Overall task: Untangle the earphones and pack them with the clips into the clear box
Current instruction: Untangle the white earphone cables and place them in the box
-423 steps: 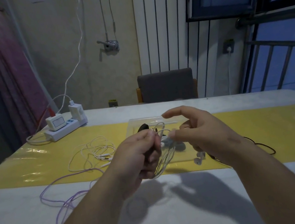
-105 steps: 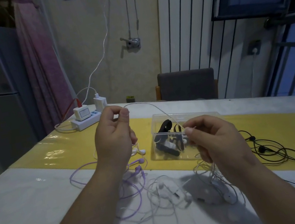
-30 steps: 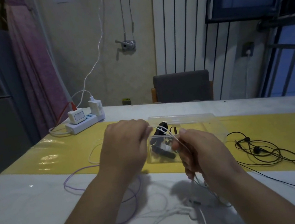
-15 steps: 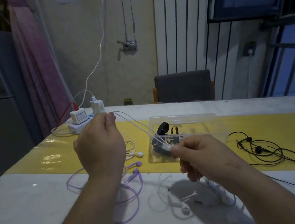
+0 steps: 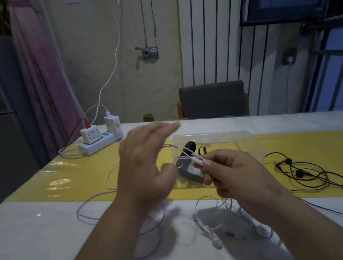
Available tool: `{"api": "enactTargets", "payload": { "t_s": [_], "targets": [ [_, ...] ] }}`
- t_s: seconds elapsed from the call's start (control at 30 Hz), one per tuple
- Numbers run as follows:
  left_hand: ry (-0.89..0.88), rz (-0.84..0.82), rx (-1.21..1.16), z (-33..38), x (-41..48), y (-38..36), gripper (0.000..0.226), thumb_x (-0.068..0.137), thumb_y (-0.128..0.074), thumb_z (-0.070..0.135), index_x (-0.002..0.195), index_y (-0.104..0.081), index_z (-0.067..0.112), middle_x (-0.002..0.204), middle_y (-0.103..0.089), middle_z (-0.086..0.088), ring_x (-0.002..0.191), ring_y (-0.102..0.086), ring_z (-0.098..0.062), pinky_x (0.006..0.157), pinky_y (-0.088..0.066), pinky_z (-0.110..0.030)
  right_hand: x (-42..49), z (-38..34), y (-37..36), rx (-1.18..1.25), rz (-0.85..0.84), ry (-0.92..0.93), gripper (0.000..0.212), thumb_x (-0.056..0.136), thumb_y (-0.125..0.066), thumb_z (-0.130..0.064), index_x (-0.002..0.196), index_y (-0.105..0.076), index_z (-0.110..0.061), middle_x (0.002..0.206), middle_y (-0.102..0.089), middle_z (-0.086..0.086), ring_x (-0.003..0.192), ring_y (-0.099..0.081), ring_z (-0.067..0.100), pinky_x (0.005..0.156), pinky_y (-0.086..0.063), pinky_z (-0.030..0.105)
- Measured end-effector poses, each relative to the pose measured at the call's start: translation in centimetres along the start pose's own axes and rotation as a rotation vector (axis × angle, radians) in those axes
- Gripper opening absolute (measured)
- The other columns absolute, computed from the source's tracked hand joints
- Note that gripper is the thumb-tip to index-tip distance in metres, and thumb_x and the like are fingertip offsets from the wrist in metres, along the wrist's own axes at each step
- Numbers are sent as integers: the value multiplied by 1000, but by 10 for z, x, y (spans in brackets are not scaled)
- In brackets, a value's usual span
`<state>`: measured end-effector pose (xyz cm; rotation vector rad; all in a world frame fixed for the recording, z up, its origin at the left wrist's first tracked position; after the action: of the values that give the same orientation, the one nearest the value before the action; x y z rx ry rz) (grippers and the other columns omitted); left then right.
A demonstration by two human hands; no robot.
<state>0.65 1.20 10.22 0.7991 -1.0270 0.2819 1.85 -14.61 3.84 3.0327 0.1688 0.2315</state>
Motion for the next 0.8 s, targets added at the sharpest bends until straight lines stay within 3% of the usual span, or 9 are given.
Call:
{"api": "enactTargets", "payload": {
  "t_s": [0.1, 0.2, 0.3, 0.4, 0.5, 0.6, 0.7, 0.8],
  "targets": [
    [-111, -70, 79, 7, -1, -16, 26, 88, -50, 31, 99, -71, 20, 106, -66, 4, 102, -58, -21, 86, -40, -42, -1, -2, -2, 6, -16, 13, 22, 97, -56, -16, 86, -75, -17, 63, -57, 1, 45, -39, 5, 50, -31, 24],
    [-40, -46, 130, -3, -2, -20, 34, 96, -40, 33, 79, -62, 14, 78, -61, 1, 75, -55, -22, 67, -40, -39, -2, -4, -2, 58, -30, 17, 19, 96, -58, -13, 87, -75, -12, 59, -56, 1, 47, -39, 9, 48, -34, 23],
    [193, 122, 18, -24, -4, -1, 35, 96, -38, 32, 79, -59, 11, 73, -57, -3, 66, -49, -9, 57, -35, -23, -3, -9, -1, -11, -70, 33, 14, 91, -64, -10, 82, -74, -6, 56, -56, 1, 50, -47, 13, 50, -42, 25],
    [324, 282, 13, -36, -9, 19, 33, 97, -40, 30, 80, -60, 10, 73, -58, -5, 67, -47, -14, 56, -27, -27, -5, -13, -4, -43, -132, 38, 16, 89, -59, 1, 81, -70, -6, 63, -65, 3, 63, -60, 14, 62, -48, 22],
    [365, 364, 28, -39, -12, 27, 37, 98, -38, 33, 82, -60, 8, 72, -56, -3, 67, -46, -21, 56, -22, -29, -7, -17, -5, -38, -151, 61, 17, 93, -56, 0, 88, -70, -9, 73, -72, 4, 71, -68, 12, 69, -52, 22],
    [385, 438, 31, -39, -15, 35, 36, 99, -39, 31, 80, -57, 6, 70, -53, -5, 66, -42, -20, 57, -19, -28, -5, -16, -4, 2, -131, 38, 15, 94, -57, -2, 90, -70, -9, 69, -68, 6, 64, -62, 17, 64, -52, 31],
    [413, 478, 18, -41, -15, 38, 28, 100, -43, 24, 78, -55, 10, 70, -47, 2, 65, -39, -19, 58, -17, -27, -6, -6, -2, 20, -133, -76, 15, 95, -58, -10, 84, -68, -7, 60, -58, 9, 50, -53, 18, 50, -46, 29],
    [458, 493, 4, -47, -17, 38, 30, 100, -41, 29, 80, -56, 12, 73, -52, 0, 68, -44, -22, 59, -19, -28, -9, -8, -5, -4, -198, -77, 18, 91, -64, -23, 77, -69, -13, 54, -51, 6, 51, -49, 19, 51, -43, 30]
  ]
}}
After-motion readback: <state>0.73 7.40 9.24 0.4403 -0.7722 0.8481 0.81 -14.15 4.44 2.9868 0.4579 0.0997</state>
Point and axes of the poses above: each hand's wrist, its own x-axis towards the middle knuckle, its own y-axis out of the back of the hand, z = x × y, the point moved 9 cm from there along x, towards the middle knuckle
